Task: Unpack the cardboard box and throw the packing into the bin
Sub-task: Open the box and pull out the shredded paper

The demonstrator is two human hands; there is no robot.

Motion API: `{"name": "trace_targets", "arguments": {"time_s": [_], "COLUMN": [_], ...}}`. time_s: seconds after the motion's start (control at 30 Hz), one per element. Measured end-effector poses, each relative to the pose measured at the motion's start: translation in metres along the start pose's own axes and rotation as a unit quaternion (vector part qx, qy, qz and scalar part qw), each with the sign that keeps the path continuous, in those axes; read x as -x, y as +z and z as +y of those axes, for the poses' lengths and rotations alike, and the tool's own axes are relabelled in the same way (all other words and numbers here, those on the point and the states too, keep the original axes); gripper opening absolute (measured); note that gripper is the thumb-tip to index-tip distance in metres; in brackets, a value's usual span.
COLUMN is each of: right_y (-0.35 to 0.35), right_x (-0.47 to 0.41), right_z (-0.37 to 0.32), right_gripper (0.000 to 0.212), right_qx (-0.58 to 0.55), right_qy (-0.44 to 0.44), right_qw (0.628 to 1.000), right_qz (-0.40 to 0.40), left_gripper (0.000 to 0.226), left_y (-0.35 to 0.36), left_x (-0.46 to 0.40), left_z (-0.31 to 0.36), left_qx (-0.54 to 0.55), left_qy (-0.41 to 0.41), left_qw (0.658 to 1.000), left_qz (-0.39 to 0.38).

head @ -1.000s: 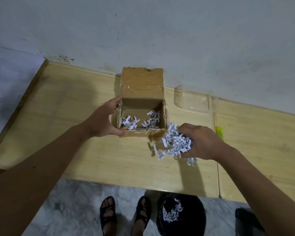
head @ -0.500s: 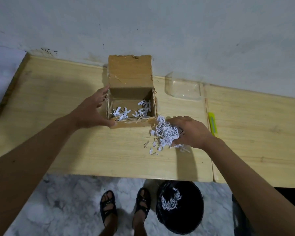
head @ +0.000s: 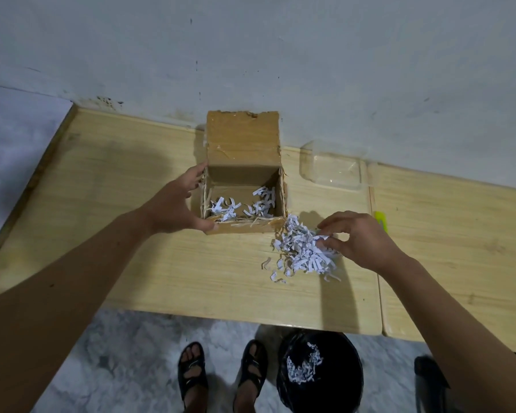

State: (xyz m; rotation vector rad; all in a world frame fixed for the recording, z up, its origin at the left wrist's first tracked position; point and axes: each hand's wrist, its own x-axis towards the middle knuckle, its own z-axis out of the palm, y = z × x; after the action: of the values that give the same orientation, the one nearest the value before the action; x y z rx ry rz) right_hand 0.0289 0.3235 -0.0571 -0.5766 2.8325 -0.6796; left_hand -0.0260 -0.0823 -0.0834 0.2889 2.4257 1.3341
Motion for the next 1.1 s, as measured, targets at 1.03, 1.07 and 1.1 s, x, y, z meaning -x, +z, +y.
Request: {"name": "trace_targets", "arguments": {"time_s": [1.03,1.07,1.1], "right_y": [0.041,0.044,0.045], "right_x": [-0.162,-0.167,-0.170], "right_z": [-0.116,-0.114,-0.115], "right_gripper": [0.063,0.065,0.066], "right_qx": [-0.113,-0.103,-0.098], "right_qy": [0.127,0.140,0.148], "right_qw": [0.960,0.955,0.950], "right_qz": [-0.222,-0.242,-0.258], "left_gripper": [0.139,0.140,0.141], "left_y": [-0.001,-0.001,0.000], "left_x": [0.001,0.001,0.001], "left_z": [-0.010,-0.011,-0.012], "left_qx": [0.016,0.019,0.021], "left_qy": [0.027,0.027,0.027], "left_qw": [0.999,0.999,0.999], "left_qz": [-0.009,-0.010,-0.010]}}
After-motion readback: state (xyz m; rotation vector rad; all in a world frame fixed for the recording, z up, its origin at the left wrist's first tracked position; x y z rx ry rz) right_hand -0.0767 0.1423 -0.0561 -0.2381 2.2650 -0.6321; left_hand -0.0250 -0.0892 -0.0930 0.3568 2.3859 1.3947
